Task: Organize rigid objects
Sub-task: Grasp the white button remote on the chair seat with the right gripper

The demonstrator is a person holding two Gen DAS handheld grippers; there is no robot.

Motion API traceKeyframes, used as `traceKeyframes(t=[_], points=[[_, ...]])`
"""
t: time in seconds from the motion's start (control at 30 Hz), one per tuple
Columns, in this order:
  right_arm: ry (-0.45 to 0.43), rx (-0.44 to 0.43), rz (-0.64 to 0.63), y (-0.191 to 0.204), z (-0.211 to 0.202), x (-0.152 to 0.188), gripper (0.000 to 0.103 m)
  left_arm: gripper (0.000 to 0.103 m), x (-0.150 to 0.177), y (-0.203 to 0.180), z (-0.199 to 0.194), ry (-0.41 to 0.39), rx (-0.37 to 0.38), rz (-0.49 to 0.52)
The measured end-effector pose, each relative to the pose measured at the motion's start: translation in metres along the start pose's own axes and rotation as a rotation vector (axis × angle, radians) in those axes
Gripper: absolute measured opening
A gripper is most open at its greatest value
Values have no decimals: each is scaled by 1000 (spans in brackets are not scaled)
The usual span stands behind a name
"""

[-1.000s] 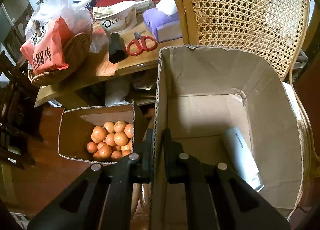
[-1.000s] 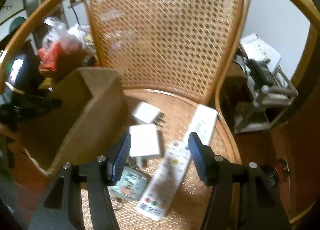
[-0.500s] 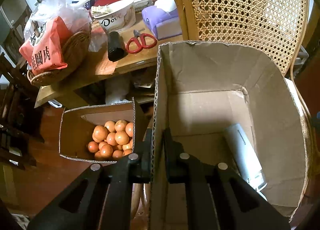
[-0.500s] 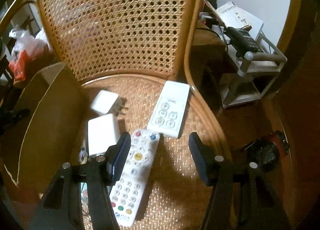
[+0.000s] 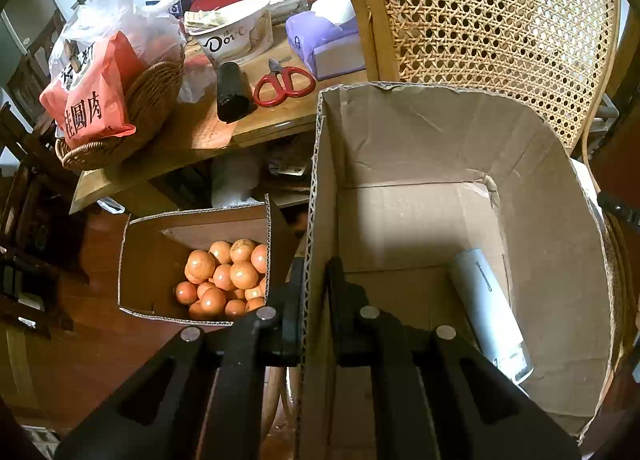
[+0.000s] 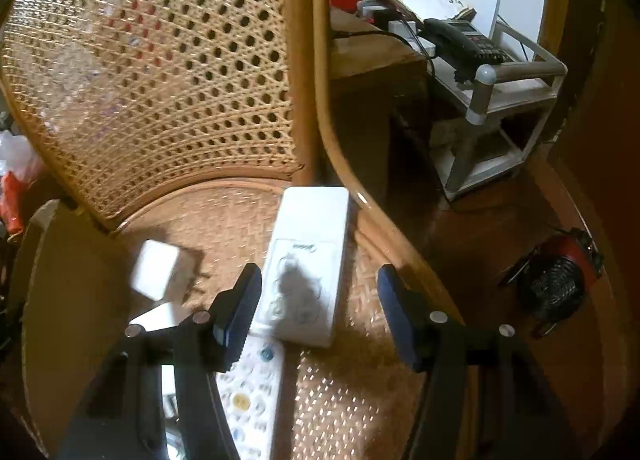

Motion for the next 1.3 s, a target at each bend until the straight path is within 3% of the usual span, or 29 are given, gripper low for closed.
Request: traceKeyframes(t=[0.37, 0.57, 0.77, 1.3], points=[[30, 13, -9, 10, 23, -5, 64, 9, 0, 1, -1, -2, -7, 3], [33, 34, 3, 10, 29, -5, 54, 9, 0, 1, -1, -1, -6, 0], [28, 77, -21, 17, 28, -3, 52, 9, 0, 1, -1, 0, -6, -1], [-103, -60, -41, 44, -20, -16, 51, 9, -2, 0, -1, 1, -7, -3]])
Point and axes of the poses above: each gripper's, at about its wrist camera, not at the fingertips, and z roughly the way its jaws point, y to its left, x to its underside, the point moved 3 cm from there along z, roughly the way its jaws point, and after that the axes turned 8 degrees about -x, right-handed, at the moved point
